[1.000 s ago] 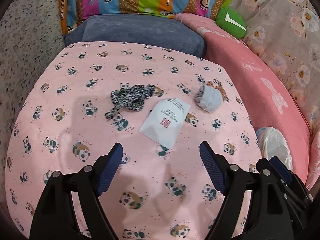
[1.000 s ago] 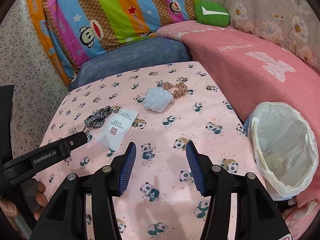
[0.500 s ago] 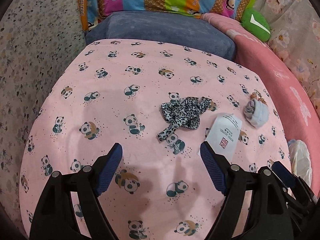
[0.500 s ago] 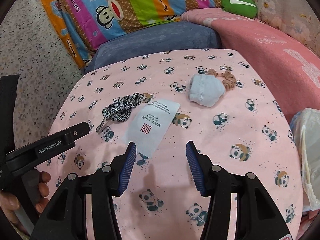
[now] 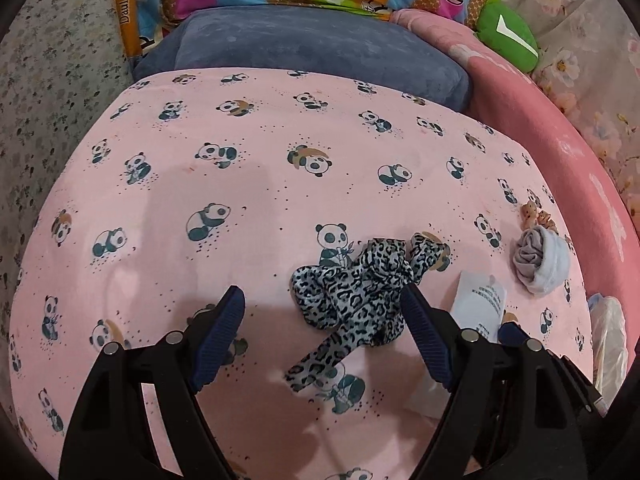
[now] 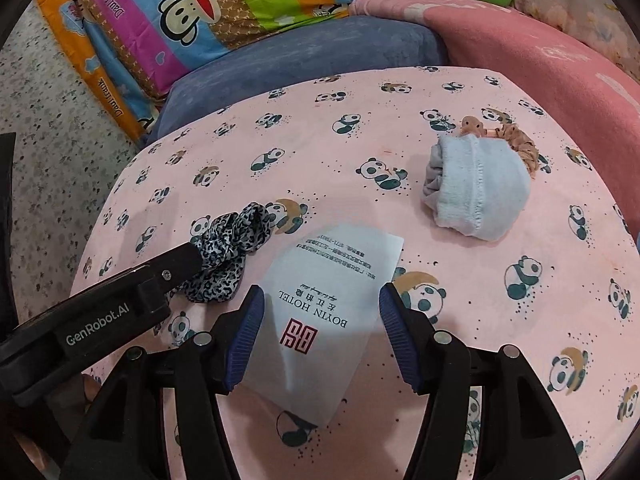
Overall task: Collect trash
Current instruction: 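Grasp the leopard-print scrunchie with the left gripper while the right grasps the white paper packet, then carry both items over the bin and open both grippers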
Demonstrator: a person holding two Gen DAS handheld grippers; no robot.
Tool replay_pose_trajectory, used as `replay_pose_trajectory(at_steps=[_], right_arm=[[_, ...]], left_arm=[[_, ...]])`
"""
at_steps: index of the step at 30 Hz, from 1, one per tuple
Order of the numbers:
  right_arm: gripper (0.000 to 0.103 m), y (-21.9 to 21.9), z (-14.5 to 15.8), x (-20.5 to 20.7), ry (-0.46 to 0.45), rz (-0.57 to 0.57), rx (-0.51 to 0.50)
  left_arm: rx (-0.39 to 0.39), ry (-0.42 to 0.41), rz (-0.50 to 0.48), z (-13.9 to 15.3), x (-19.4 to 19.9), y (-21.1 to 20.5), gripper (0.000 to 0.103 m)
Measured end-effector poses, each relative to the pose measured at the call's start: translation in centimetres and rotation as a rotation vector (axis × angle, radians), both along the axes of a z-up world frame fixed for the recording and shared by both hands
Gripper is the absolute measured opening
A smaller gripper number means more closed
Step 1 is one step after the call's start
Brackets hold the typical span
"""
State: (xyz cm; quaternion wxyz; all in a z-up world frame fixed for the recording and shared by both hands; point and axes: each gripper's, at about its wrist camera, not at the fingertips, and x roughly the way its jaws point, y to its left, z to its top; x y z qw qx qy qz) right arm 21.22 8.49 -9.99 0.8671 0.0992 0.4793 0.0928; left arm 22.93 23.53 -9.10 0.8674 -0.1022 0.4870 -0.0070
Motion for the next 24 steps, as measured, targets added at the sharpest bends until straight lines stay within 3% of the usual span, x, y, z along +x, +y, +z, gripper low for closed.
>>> replay_pose_trajectory(at_steps=[4, 7, 9, 11, 14, 19, 24], right_arm=[[0.065, 0.7, -0.4, 0.4, -0.035, 0.005, -0.026], [0.063, 1.1, -0.5, 0.3, -0.057, 0.014, -0.061], [0.057, 1.2, -0.5, 0.1, -0.069, 0.022, -0.084], [0.050, 1.0, -0.5, -0.2, -0.076, 0.024, -0.090], [0.038, 0.6, -0.5, -0.8, -0.072, 0.035, -0.069], [0.025, -0.1, -0.2, -2.3, -0.063, 0.052, -0.053], [0.019, -1.4, 0.6, -4.4, -0.057, 0.045, -0.042]], left_arm=[[-0.003, 0.009, -0.016, -1.1, 1.0, -0.4, 0.074], [0.006, -0.005, -0.037, -1.0, 0.9, -0.9, 0.063], [-0.001, -0.009, -0.054, -0.8, 0.8, -1.2, 0.048], [-0.016, -0.006, -0.068, -0.8, 0.6, -1.3, 0.027], [-0.050, 0.007, -0.078, -0.8, 0.1, -1.5, 0.010], [-0.052, 0.017, -0.090, -0.6, -1.5, -2.6, 0.007], [-0.047, 0.010, -0.103, 0.5, -3.6, -4.0, 0.006]])
